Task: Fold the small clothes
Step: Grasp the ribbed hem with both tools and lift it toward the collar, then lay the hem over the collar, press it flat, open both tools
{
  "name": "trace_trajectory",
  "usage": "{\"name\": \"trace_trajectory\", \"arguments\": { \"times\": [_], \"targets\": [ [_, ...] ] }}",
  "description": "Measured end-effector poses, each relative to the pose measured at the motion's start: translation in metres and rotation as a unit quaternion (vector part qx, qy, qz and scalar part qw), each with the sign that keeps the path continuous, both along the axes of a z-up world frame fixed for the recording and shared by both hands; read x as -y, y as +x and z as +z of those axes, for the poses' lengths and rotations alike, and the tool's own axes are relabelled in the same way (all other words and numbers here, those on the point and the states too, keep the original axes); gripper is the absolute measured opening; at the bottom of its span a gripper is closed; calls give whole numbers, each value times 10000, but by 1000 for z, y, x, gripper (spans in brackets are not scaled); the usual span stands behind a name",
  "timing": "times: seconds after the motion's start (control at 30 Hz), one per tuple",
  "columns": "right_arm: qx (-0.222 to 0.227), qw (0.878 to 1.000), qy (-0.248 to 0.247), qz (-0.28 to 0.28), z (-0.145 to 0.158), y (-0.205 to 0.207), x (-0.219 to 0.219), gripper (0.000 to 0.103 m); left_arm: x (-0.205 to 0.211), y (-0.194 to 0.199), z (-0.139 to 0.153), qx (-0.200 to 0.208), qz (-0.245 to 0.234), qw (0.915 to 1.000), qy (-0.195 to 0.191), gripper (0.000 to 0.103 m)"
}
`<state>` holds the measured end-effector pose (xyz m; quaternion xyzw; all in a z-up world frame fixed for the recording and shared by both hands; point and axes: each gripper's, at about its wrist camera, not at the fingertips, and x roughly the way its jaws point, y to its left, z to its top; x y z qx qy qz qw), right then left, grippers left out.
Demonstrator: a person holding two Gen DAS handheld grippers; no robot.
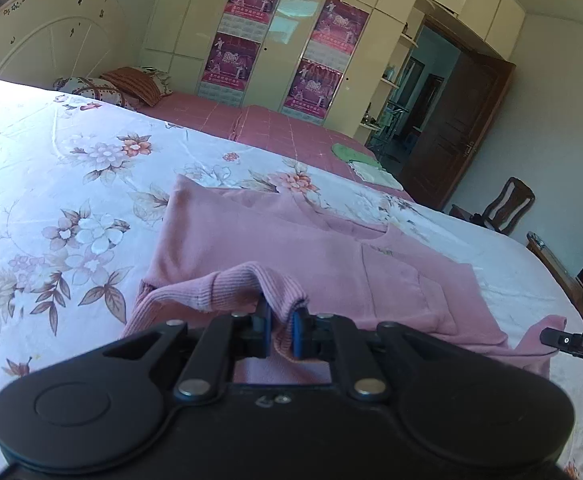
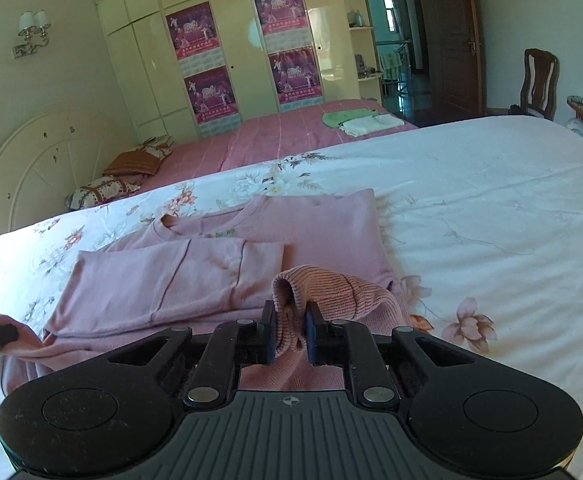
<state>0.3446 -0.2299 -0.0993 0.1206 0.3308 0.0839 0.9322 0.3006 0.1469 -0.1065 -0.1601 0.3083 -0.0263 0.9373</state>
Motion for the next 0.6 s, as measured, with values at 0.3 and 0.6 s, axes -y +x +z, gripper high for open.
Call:
{"name": "trace_trajectory", "arguments": {
  "times": [0.3,0.6],
  "targets": [
    [147,9998,107,29,-6,95,-2,13,-5,80,-2,194,304,9993,37,8],
    [-24,9992,396,-65,-28,183,4,13,-7,157,-11,233,595,9978,163,8]
  ]
}}
